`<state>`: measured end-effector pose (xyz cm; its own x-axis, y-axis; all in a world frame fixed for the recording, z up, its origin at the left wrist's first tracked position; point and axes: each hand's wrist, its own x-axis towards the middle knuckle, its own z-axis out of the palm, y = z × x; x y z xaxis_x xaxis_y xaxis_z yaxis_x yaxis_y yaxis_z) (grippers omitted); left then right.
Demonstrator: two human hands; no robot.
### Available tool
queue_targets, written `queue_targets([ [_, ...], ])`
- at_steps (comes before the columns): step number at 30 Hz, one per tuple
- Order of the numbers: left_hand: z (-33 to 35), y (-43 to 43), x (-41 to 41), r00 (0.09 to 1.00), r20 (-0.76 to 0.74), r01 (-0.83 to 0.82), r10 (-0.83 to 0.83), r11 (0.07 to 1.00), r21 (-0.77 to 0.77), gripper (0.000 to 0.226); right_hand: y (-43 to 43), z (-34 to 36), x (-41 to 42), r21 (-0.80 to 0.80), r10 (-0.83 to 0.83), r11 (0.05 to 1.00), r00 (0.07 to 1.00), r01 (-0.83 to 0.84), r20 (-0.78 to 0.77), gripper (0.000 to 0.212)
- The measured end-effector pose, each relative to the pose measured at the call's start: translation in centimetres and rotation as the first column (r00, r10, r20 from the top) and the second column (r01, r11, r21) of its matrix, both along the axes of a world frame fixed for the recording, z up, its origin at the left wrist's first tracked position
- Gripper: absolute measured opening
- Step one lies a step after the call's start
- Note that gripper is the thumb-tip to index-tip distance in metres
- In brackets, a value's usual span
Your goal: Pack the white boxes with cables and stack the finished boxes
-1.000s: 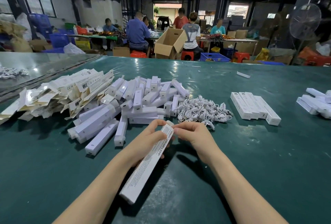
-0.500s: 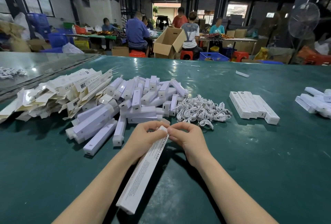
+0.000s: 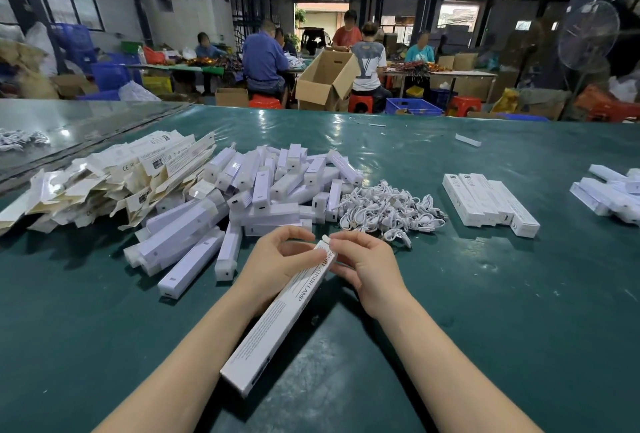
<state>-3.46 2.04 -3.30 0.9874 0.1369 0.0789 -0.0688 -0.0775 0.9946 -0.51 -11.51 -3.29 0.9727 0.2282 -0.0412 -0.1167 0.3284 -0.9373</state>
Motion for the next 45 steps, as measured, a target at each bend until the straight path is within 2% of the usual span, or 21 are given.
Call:
queue_targets([
  [7,-0.1,-0.4,0.2,0.999,0.038,0.027,-0.027,1.0,-0.003,0.03,0.0,0.4,0.2,0.061,0.002,0.998,0.989,0.008,-0.149,0.024],
  [10,-0.2,-0.3,0.2,0.997,0.066,0.04,-0.038,0.999,-0.021,0.03,-0.1,0.5,0.1,-0.002,0.024,1.0,0.997,-0.024,-0.075,0.024],
  [15,-0.4,0.6,0.3,0.989,0.128,-0.065,0.068,0.998,-0.024,0.025,0.6,0.5,-0.6,-0.055,0.166,0.985,0.986,-0.166,-0.003,0.018],
  [18,-0.6,0.5,0.4,0.988,0.109,-0.119,0.113,0.992,0.047,0.019,1.0,0.6,-0.7,-0.096,0.104,0.99,0.994,-0.101,0.026,0.018],
  [20,-0.3,0.2,0.2,0.999,0.035,0.013,-0.01,0.997,-0.08,0.013,0.4,0.7,-0.3,-0.086,-0.005,0.996,1.0,0.008,0.03,0.019],
  [22,0.3,0.2,-0.2,0.969,-0.043,0.227,-0.243,0.947,-0.229,0.021,-0.9,0.9,0.5,-0.039,-0.141,0.989,0.99,0.14,-0.011,0.02],
  [24,0.7,0.4,-0.8,0.886,-0.051,0.418,-0.461,0.84,-0.346,0.038,-2.6,1.1,1.5,0.053,-0.285,0.956,0.956,0.29,-0.074,0.02],
  [26,1.0,0.6,-1.1,0.818,0.028,0.528,-0.574,0.732,-0.432,0.053,-3.9,1.2,2.2,0.153,-0.386,0.9,0.91,0.407,-0.152,0.019],
  [28,1.1,0.4,-1.2,0.824,0.086,0.534,-0.56,0.716,-0.45,0.056,-4.2,1.0,2.4,0.214,-0.418,0.859,0.878,0.466,-0.235,0.017],
  [35,0.9,0.4,-1.0,0.898,0.136,0.44,-0.42,0.836,-0.327,0.054,-3.8,0.8,2.3,0.307,-0.376,0.821,0.861,0.481,-0.343,0.013],
  [38,1.1,1.2,-0.7,0.917,0.177,0.398,-0.358,0.854,-0.336,0.056,-3.6,0.7,2.1,0.32,-0.352,0.834,0.88,0.449,-0.318,0.013],
  [40,1.0,1.5,-0.7,0.901,0.179,0.434,-0.395,0.836,-0.337,0.054,-3.6,0.8,2.1,0.33,-0.37,0.827,0.882,0.456,-0.292,0.015],
  [43,0.7,0.8,-0.7,0.835,0.103,0.536,-0.54,0.757,-0.375,0.045,-4.2,1.1,2.2,0.332,-0.419,0.816,0.879,0.474,-0.226,0.016],
  [45,0.5,0.0,-0.8,0.826,0.011,0.54,-0.563,0.786,-0.301,0.031,-4.2,1.2,2.2,0.279,-0.438,0.846,0.891,0.455,-0.123,0.015],
])
